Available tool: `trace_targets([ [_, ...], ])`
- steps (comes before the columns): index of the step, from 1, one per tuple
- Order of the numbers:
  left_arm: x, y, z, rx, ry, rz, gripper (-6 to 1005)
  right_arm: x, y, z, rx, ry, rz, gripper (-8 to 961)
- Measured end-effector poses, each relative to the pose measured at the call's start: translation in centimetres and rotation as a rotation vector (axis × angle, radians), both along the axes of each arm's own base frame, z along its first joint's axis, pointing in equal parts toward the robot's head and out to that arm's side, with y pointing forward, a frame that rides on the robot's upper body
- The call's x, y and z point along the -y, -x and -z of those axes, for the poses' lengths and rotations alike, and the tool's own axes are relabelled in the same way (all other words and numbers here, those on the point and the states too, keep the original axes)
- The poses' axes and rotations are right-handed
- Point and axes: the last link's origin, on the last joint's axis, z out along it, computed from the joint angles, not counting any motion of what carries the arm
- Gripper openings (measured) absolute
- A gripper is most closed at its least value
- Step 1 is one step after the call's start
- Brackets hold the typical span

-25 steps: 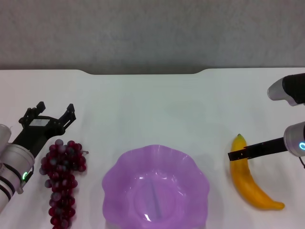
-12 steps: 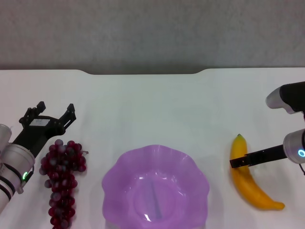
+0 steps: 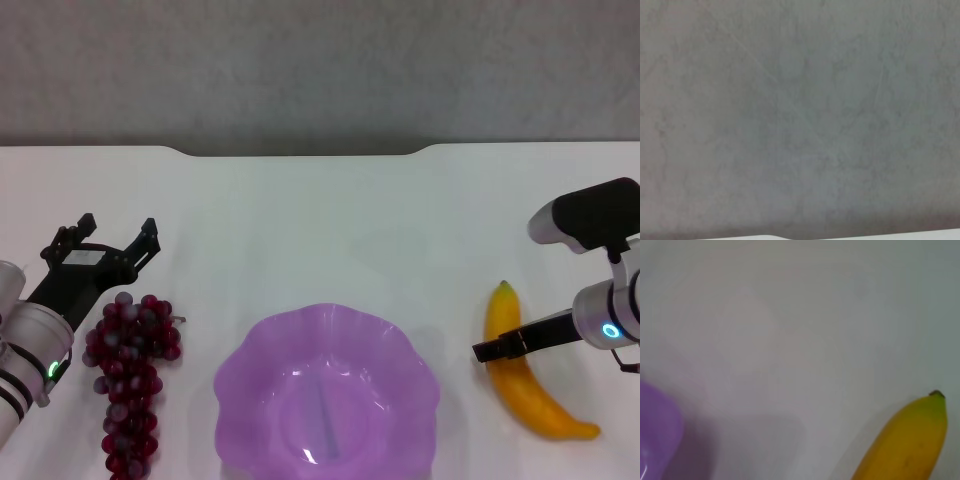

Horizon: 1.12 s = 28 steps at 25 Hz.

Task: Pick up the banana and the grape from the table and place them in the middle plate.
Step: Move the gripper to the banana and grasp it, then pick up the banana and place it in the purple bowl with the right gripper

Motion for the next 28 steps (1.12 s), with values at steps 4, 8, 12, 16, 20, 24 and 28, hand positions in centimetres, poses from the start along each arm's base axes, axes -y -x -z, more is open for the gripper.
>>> trace_targets([
  [4, 0.1, 0.1, 0.0, -0.003, 0.000, -0.002, 877, -0.2, 0.2, 0.3, 0.022, -0.001, -0.031, 809],
  [8, 0.2, 0.4, -0.1, -0.007, -0.002, -0.010, 877, -0.4, 0.3, 0.1, 0.023, -0.024, -0.048, 676],
  [12, 0.2, 0.4, -0.1, -0.007, -0.002, -0.012, 878, -0.3, 0.0, 0.0, 0.020, -0.040, -0.043, 530],
  [16, 0.2, 0.5, -0.1, -0.007, -0.002, -0.014, 878, -0.3, 0.0, -0.1, 0.018, -0.046, -0.046, 515],
  [20, 0.3, 0.6, -0.2, -0.008, -0.003, -0.017, 878, -0.2, 0.1, -0.2, 0.014, -0.051, -0.052, 500],
  [24, 0.4, 0.8, -0.2, -0.008, -0.004, -0.023, 878, 0.7, 0.7, -1.8, -0.022, -0.126, -0.123, 492],
  [28, 0.4, 0.9, -0.4, -0.003, -0.009, -0.029, 878, 1.7, 4.5, -4.1, -0.088, -0.202, -0.263, 493],
])
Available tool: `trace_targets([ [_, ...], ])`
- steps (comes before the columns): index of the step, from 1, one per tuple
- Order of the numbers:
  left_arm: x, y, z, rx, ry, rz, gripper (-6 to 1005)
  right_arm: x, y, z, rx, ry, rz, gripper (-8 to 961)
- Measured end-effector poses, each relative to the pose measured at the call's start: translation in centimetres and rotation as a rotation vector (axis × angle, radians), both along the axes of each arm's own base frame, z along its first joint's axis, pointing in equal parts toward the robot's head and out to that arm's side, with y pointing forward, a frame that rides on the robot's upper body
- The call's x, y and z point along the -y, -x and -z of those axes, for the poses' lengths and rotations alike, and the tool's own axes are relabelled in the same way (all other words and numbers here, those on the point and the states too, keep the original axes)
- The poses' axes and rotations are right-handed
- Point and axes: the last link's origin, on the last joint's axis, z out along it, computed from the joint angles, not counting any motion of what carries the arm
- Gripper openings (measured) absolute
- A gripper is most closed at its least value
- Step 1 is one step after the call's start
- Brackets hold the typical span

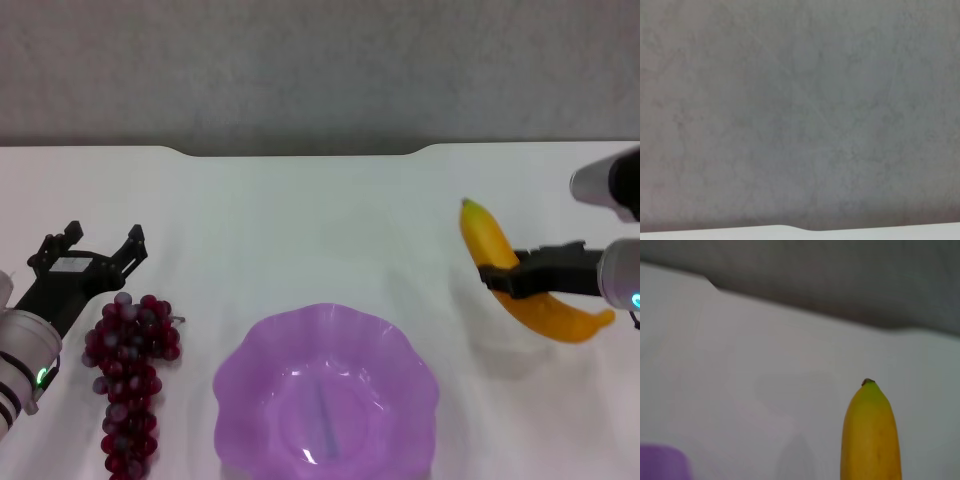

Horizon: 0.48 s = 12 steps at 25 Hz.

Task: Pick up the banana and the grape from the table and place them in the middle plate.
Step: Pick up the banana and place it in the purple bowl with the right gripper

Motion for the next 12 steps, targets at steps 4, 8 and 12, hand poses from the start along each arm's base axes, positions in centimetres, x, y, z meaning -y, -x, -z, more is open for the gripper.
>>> trace_targets([
  [4, 0.1, 0.1, 0.0, -0.006, 0.000, -0.002, 878, 0.2, 3.1, -0.8, -0.027, 0.029, -0.080, 493],
  [8, -0.1, -0.2, 0.1, -0.005, 0.004, 0.008, 878, -0.3, 6.0, 0.5, -0.032, 0.098, -0.156, 492],
  [12, -0.3, -0.4, 0.1, -0.007, 0.005, 0.013, 878, -0.3, 9.3, 3.4, -0.031, 0.207, -0.238, 492],
])
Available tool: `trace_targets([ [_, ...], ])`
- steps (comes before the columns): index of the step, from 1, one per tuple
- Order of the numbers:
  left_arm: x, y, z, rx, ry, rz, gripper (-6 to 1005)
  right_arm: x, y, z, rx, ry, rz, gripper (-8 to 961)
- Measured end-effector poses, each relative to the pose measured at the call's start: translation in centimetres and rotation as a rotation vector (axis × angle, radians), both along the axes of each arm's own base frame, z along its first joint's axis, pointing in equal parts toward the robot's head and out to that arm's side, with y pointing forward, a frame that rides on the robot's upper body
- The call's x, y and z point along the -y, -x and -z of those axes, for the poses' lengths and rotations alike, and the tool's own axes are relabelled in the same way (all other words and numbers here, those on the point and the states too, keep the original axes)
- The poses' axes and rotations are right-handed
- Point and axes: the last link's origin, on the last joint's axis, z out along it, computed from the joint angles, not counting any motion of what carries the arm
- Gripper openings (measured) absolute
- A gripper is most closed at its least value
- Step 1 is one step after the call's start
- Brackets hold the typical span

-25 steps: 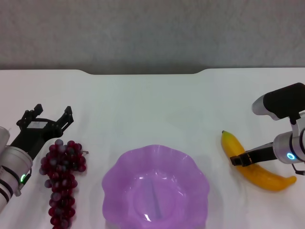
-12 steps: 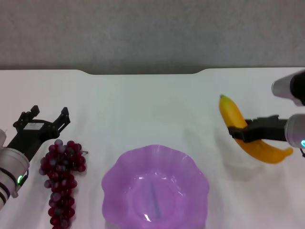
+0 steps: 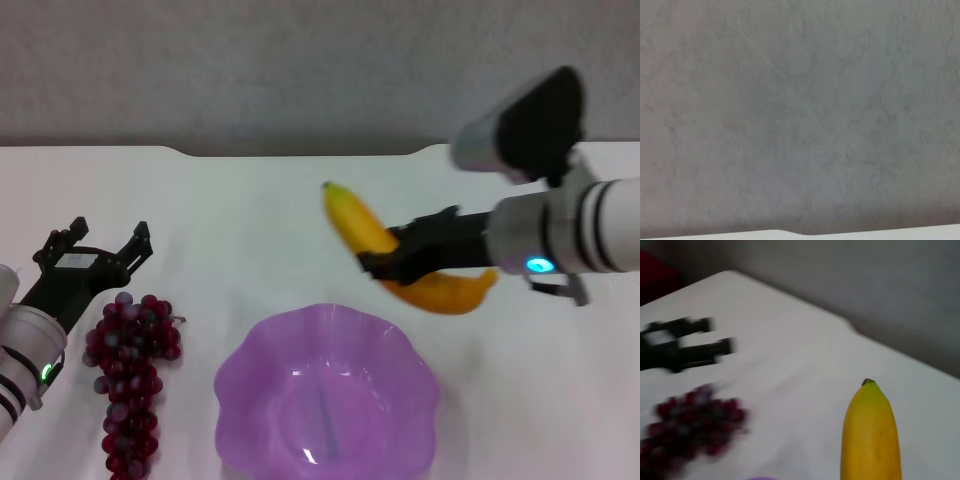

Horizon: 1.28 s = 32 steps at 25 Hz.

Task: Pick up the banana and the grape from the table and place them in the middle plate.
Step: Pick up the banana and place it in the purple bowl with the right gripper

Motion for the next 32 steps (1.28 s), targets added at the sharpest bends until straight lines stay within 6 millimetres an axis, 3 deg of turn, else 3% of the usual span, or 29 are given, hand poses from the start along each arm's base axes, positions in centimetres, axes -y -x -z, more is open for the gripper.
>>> trace_targets([
  [7, -0.1, -0.1, 0.1, -0.003, 0.007, -0.001, 878, 1.5, 3.1, 3.9, 0.009, 0.144, -0.108, 492],
  [17, -0.2, -0.1, 0.1, 0.004, 0.003, -0.002, 878, 3.4, 2.9, 8.8, 0.108, 0.260, -0.170, 491],
  [25, -0.5, -0.5, 0.1, 0.005, 0.004, 0.009, 878, 3.7, 1.4, 10.3, 0.174, 0.288, -0.167, 491],
  [32, -0.5, -0.5, 0.0, 0.006, 0.000, 0.006, 878, 3.6, 1.4, 10.9, 0.183, 0.271, -0.203, 491],
])
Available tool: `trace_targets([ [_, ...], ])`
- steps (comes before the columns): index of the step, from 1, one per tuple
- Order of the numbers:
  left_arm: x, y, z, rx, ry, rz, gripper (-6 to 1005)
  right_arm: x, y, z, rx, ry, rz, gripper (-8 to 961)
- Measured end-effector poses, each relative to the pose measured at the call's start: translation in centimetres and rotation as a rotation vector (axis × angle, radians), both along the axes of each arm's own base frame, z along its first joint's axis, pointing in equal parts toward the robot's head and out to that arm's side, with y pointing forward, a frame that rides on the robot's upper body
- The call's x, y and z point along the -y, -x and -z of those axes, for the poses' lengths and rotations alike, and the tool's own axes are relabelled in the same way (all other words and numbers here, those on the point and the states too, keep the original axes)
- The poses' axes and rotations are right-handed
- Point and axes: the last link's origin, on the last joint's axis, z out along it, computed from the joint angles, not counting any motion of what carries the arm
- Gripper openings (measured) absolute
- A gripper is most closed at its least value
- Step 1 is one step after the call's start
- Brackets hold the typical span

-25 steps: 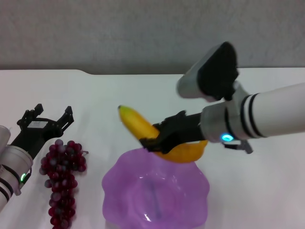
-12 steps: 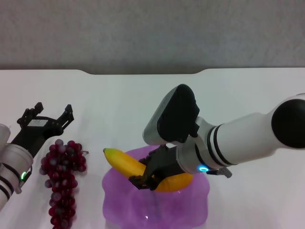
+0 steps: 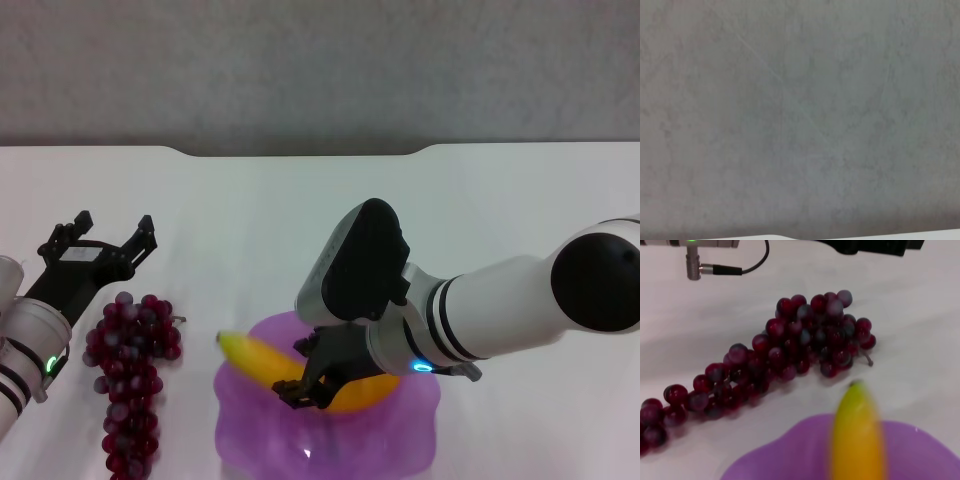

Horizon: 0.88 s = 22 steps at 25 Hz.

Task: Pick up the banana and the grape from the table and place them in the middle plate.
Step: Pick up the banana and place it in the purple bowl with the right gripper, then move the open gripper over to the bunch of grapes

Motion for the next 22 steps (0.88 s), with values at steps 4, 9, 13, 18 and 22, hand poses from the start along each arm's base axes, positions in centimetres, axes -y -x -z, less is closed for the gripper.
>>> trace_targets([
  [4, 0.0, 0.1, 0.0, 0.000, 0.000, -0.004, 878, 0.0, 0.6, 0.0, -0.021, -0.020, -0.028, 491],
  [9, 0.1, 0.3, -0.2, 0.001, -0.005, -0.010, 878, -0.3, 1.3, -0.8, -0.062, -0.062, -0.063, 663],
  [13, 0.0, 0.2, -0.2, 0.003, -0.004, -0.006, 878, -1.5, -0.5, -2.7, -0.070, -0.175, -0.043, 809],
  [18, 0.1, 0.4, -0.3, 0.003, -0.007, -0.013, 878, -3.3, -3.4, -5.6, -0.127, -0.349, 0.041, 882],
  [22, 0.1, 0.4, -0.3, 0.004, -0.008, -0.015, 878, -4.1, -6.7, -8.6, -0.152, -0.540, 0.067, 880],
])
